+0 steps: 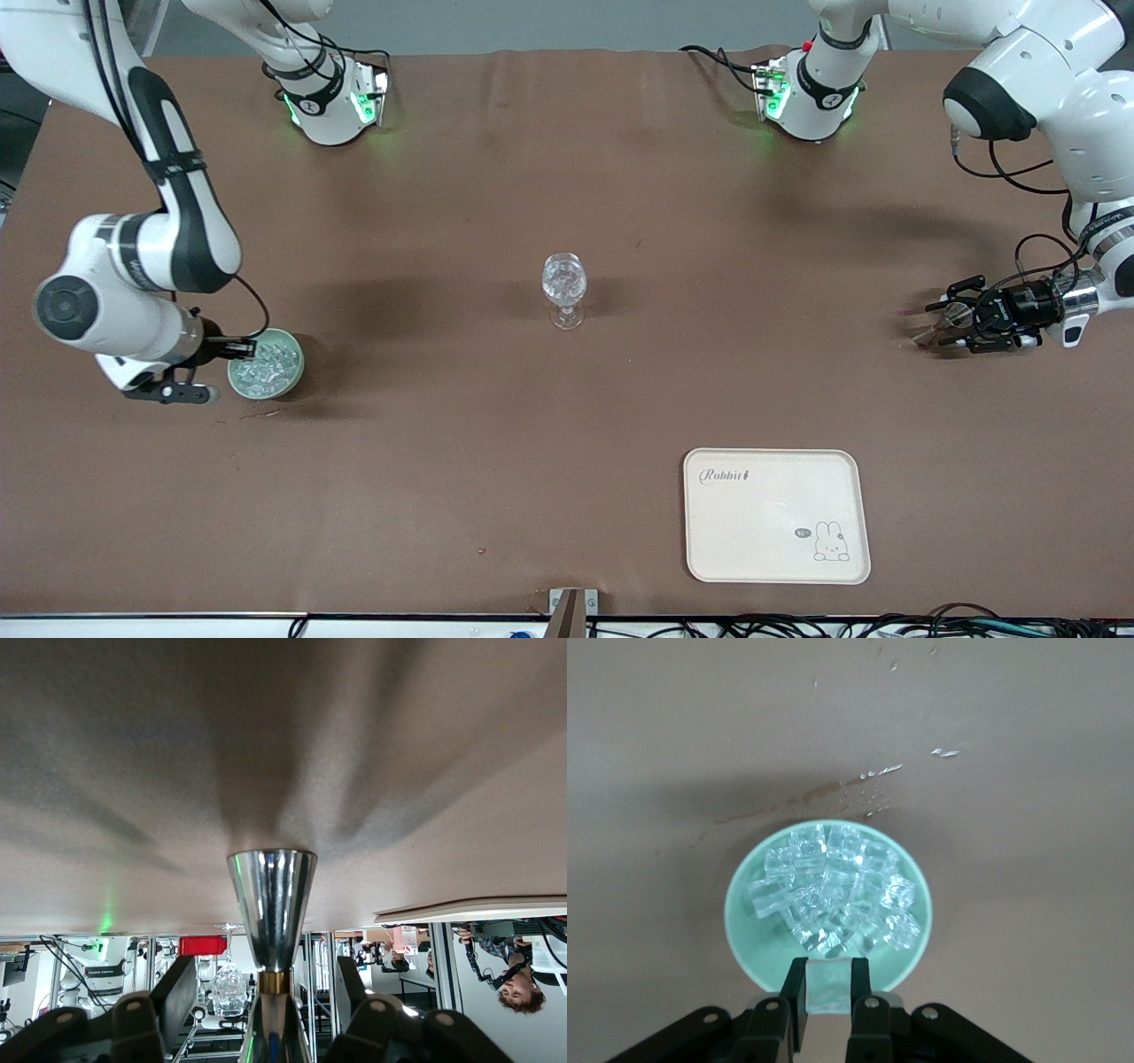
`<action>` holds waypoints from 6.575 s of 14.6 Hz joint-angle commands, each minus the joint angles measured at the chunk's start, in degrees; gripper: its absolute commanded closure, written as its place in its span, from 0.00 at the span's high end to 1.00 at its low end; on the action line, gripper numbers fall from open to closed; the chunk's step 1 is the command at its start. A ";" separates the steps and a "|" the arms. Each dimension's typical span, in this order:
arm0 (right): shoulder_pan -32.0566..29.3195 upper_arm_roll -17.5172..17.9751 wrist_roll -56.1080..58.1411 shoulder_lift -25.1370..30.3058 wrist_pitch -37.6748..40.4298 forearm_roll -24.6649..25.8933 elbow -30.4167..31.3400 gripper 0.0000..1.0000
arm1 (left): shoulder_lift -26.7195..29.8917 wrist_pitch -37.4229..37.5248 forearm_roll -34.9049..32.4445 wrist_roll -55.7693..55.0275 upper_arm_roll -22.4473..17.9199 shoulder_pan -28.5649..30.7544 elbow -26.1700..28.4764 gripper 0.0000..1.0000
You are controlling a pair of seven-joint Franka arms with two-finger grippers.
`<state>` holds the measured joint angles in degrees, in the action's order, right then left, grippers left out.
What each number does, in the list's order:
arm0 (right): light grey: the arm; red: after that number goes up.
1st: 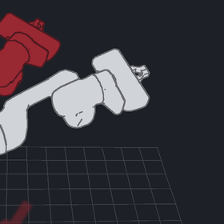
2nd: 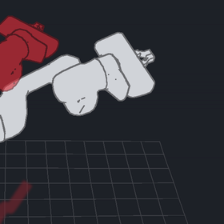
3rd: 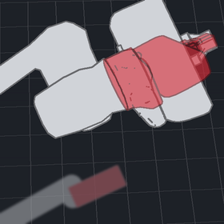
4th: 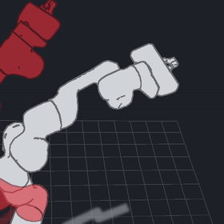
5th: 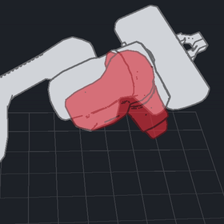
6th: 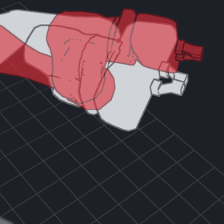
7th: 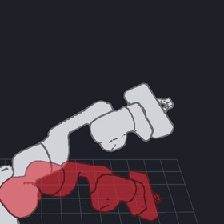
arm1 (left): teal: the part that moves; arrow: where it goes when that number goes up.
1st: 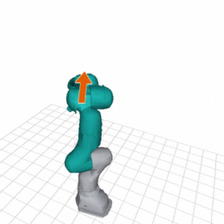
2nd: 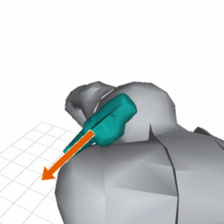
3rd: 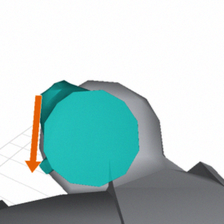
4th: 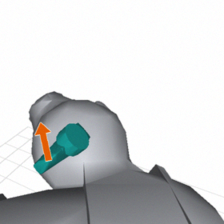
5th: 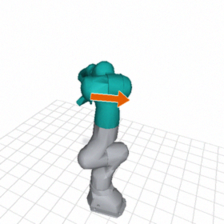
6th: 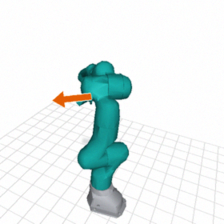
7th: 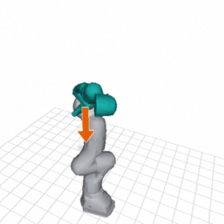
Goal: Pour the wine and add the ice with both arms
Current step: 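Lift the ice cube with the right gripper while the left gripper lifts the jigger, then carry the silver jigger with the left gripper to above the wine glass, then tilt the jigger over the wine glass rim with the left gripper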
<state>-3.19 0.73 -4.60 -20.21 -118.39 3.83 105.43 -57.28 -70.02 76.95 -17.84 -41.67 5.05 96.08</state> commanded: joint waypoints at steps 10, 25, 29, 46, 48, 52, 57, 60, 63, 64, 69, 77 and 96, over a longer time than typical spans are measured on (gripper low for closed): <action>-1.02 0.67 0.47 5.96 32.24 -0.50 -33.71 0.01 | 1.82 6.82 1.19 -1.84 0.01 0.23 0.43 0.02; -1.21 -0.73 0.83 19.51 28.74 -5.77 -19.30 0.02 | 28.62 2.01 -6.90 -14.32 11.60 -3.56 8.16 0.00; 0.29 -2.67 0.74 19.42 29.00 -5.59 -19.30 0.02 | 33.55 -1.95 -7.95 -21.52 19.58 -3.29 8.33 0.00; 0.11 -2.58 0.65 19.42 29.62 -5.59 -19.21 0.02 | 41.38 -39.55 -15.60 -40.33 56.94 -3.21 17.04 0.00; 0.20 -2.58 0.65 19.42 29.62 -5.68 -19.21 0.02 | 40.85 -44.21 -15.60 -41.66 60.63 -3.47 17.21 0.00; 0.20 -2.58 0.65 19.42 29.62 -5.68 -19.21 0.02 | 39.71 -50.38 -20.07 -44.81 67.49 -3.47 16.95 0.00; 0.20 -2.58 0.65 19.42 29.71 -5.68 -19.30 0.02 | 37.42 -59.86 -25.24 -48.94 73.47 -4.08 16.34 0.01; 0.20 -2.58 0.65 19.42 29.62 -5.68 -19.30 0.02 | 33.30 -61.20 -31.22 -55.35 74.97 -4.87 12.13 0.01; 0.29 -2.58 0.65 19.42 29.70 -5.68 -19.21 0.02 | 31.45 -62.95 -37.38 -59.84 76.55 -5.75 10.53 0.01; 0.29 -2.58 0.65 19.42 29.62 -5.68 -19.21 0.02 | 31.18 -63.04 -38.88 -60.81 77.08 -5.75 10.36 0.01; 0.29 -2.58 0.65 19.42 29.71 -5.68 -19.21 0.02 | 29.78 -63.39 -48.89 -67.13 79.02 -6.28 8.34 0.01; 0.29 -2.58 0.65 19.33 29.71 -5.68 -19.30 0.02 | 26.26 -63.39 -66.04 -77.95 81.92 -7.16 5.00 0.01; 0.29 -2.58 0.65 19.33 29.71 -5.77 -19.21 0.02 | 27.05 -59.09 -84.67 -84.64 85.70 -8.39 3.51 0.01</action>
<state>-3.32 -1.37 -4.23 -2.62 -88.38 -1.07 84.35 -30.62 -131.60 -5.54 -101.45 43.56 -3.31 101.10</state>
